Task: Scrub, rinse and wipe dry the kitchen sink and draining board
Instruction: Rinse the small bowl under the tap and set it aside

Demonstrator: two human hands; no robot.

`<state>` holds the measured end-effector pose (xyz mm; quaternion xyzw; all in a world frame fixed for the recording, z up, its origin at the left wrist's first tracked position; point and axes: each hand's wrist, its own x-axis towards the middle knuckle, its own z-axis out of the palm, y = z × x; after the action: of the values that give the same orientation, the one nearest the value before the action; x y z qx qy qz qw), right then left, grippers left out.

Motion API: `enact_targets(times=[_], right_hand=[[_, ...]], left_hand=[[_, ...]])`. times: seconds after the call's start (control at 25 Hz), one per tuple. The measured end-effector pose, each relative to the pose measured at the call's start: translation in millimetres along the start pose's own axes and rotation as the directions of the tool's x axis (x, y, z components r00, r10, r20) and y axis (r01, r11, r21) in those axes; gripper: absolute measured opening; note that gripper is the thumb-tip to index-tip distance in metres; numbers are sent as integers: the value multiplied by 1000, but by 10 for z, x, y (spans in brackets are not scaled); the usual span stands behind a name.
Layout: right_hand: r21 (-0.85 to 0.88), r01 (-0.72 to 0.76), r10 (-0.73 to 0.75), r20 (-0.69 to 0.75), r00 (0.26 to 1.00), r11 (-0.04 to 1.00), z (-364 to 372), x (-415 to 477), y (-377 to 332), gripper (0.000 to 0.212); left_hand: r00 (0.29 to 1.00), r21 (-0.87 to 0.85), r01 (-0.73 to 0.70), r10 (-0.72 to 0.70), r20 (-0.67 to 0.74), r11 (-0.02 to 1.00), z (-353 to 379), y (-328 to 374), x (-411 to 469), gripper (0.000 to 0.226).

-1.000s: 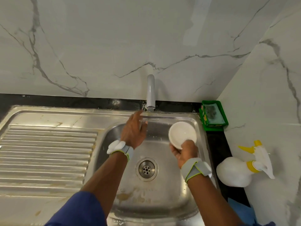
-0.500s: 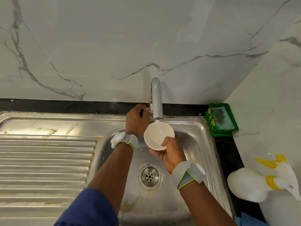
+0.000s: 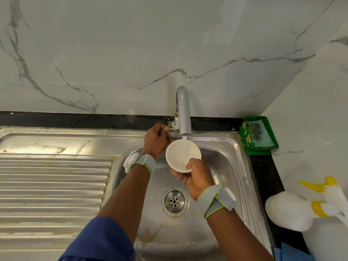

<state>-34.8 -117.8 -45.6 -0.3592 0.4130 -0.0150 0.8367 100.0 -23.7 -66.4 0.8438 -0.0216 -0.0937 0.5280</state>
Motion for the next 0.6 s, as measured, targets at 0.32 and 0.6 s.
enact_targets(times=[0.32, 0.6], right_hand=[[-30, -37, 36, -34, 999, 999, -33, 11, 24, 54], [-36, -70, 69, -26, 997, 997, -63, -1, 38, 54]], left_hand=[[999, -87, 10, -7, 41, 996, 30, -30, 15, 14], [998, -176, 61, -58, 23, 982, 103, -56, 15, 14]])
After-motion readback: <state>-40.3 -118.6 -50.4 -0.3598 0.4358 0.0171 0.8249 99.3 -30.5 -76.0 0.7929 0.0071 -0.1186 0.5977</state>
